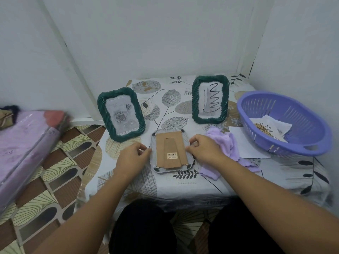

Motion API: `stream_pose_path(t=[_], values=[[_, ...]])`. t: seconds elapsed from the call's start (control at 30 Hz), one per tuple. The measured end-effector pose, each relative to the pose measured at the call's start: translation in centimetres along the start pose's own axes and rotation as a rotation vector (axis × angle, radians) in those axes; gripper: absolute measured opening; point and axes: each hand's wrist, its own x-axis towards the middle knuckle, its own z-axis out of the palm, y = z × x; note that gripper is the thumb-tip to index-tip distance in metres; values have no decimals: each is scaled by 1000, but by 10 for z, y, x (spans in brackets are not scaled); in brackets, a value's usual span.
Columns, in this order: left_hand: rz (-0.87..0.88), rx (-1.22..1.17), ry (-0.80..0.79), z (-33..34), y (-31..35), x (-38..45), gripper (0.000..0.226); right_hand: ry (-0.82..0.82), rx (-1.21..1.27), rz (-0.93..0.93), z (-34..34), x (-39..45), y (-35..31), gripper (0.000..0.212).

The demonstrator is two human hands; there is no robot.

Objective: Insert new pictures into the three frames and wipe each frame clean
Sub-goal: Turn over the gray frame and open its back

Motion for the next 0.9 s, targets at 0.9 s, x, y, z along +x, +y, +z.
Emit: stream_pose_path(t=[0.9], values=[[0, -100, 117, -1, -22, -4, 19, -51, -445, -250, 42, -15, -87, 69]])
